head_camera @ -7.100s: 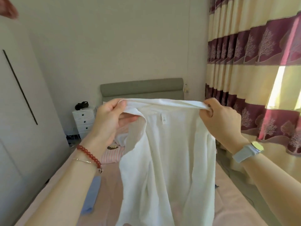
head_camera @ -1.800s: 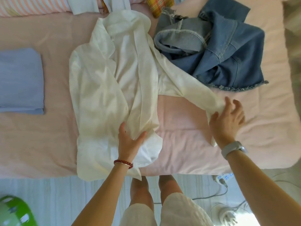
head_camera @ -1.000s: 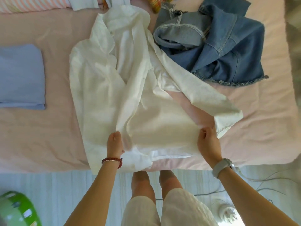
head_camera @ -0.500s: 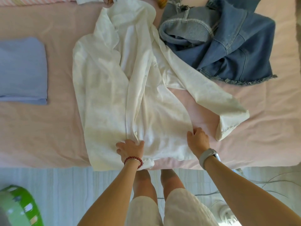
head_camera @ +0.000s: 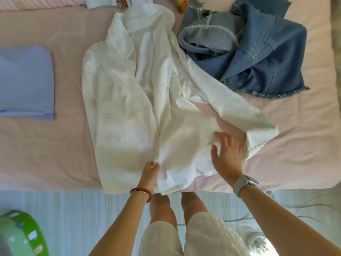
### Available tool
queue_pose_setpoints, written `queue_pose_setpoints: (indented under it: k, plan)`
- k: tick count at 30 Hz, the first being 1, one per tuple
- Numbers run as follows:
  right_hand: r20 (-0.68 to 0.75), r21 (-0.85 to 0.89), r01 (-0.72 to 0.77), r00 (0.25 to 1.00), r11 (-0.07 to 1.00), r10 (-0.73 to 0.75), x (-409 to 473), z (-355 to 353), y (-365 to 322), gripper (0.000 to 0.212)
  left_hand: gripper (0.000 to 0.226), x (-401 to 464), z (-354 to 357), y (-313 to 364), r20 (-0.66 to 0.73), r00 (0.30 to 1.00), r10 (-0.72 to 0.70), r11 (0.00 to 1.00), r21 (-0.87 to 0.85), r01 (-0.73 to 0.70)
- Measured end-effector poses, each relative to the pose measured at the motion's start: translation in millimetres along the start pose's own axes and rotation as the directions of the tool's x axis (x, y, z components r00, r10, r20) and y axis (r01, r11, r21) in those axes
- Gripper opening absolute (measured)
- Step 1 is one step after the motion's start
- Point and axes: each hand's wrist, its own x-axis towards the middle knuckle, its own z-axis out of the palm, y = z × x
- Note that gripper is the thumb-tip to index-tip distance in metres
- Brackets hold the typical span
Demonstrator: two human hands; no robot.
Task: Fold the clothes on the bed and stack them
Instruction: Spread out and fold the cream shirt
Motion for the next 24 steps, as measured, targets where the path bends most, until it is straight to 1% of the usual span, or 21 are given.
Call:
queue_pose_setpoints:
  k: [1, 2, 3, 4, 5, 7, 8, 10, 12, 14, 15, 16, 17, 19, 20, 22, 24]
  plan:
    - [0.087, -0.020, 0.009, 0.996, 1.000, -0.007, 1, 5, -2, 0.044, 0.015, 6, -3, -9, -0.027, 0.998, -0.054, 0.994, 0.097, 0.056]
    - [0.170, -0.037, -0.025, 0.985, 0.999, 0.031, 2, 10, -2, 0.045, 0.013, 11, -5, -17, -0.034, 0.996, -0.086, 0.985, 0.147, 0.090]
    - [0.229, -0.043, -0.093, 0.968, 0.995, 0.100, 4, 15, -1, 0.049, 0.012, 13, -7, -21, -0.042, 0.995, -0.093, 0.977, 0.188, 0.099]
    - [0.257, -0.037, -0.174, 0.950, 0.984, 0.178, 7, 19, -1, 0.053, 0.013, 17, -8, -25, -0.053, 0.996, -0.072, 0.971, 0.224, 0.082]
    - [0.268, -0.029, -0.245, 0.932, 0.969, 0.244, 9, 20, 0, 0.055, 0.012, 16, -9, -24, -0.060, 0.998, -0.020, 0.963, 0.268, 0.035]
    - [0.264, -0.038, -0.344, 0.902, 0.938, 0.342, 15, 16, 0, 0.051, 0.013, 11, -7, -16, -0.047, 0.992, 0.114, 0.939, 0.332, -0.092]
    - [0.264, -0.065, -0.384, 0.884, 0.921, 0.387, 18, 13, 1, 0.046, 0.013, 9, -5, -11, -0.040, 0.984, 0.174, 0.929, 0.338, -0.151]
    - [0.288, -0.110, -0.425, 0.851, 0.899, 0.438, 23, 6, 6, 0.036, 0.013, 7, -1, 0, -0.054, 0.968, 0.244, 0.925, 0.313, -0.216]
    - [0.309, -0.081, -0.422, 0.851, 0.903, 0.425, 24, 0, 14, 0.027, 0.016, 10, 1, 7, -0.078, 0.972, 0.220, 0.939, 0.288, -0.190]
    - [0.271, -0.002, -0.429, 0.869, 0.903, 0.414, 22, -7, 22, 0.020, 0.014, 15, 1, 11, -0.041, 0.993, 0.110, 0.975, 0.198, -0.100]
    - [0.243, -0.006, -0.421, 0.879, 0.907, 0.410, 18, -11, 26, 0.019, 0.011, 16, 2, 12, -0.012, 0.999, 0.048, 0.986, 0.160, -0.045]
    - [0.229, -0.048, -0.404, 0.886, 0.913, 0.404, 15, -14, 31, 0.020, 0.011, 16, 4, 13, -0.004, 1.000, 0.018, 0.984, 0.179, -0.017]
    - [0.241, -0.114, -0.387, 0.883, 0.915, 0.403, 11, -16, 35, 0.022, 0.013, 16, 4, 12, -0.015, 0.999, 0.038, 0.957, 0.288, -0.032]
    - [0.279, -0.223, -0.357, 0.868, 0.907, 0.410, 5, -17, 39, 0.029, 0.014, 14, 2, 12, -0.060, 0.987, 0.150, 0.849, 0.519, -0.097]
    - [0.283, -0.235, -0.351, 0.868, 0.906, 0.409, 4, -17, 36, 0.031, 0.015, 12, 1, 14, -0.083, 0.977, 0.197, 0.810, 0.575, -0.114]
    - [0.208, -0.219, -0.290, 0.919, 0.932, 0.335, 7, -16, 24, 0.035, 0.024, 12, -3, 24, -0.122, 0.952, 0.282, 0.780, 0.606, -0.153]
    - [0.145, -0.169, -0.194, 0.965, 0.966, 0.219, 18, -16, 3, 0.038, 0.026, 15, -8, 42, -0.149, 0.919, 0.365, 0.770, 0.604, -0.208]
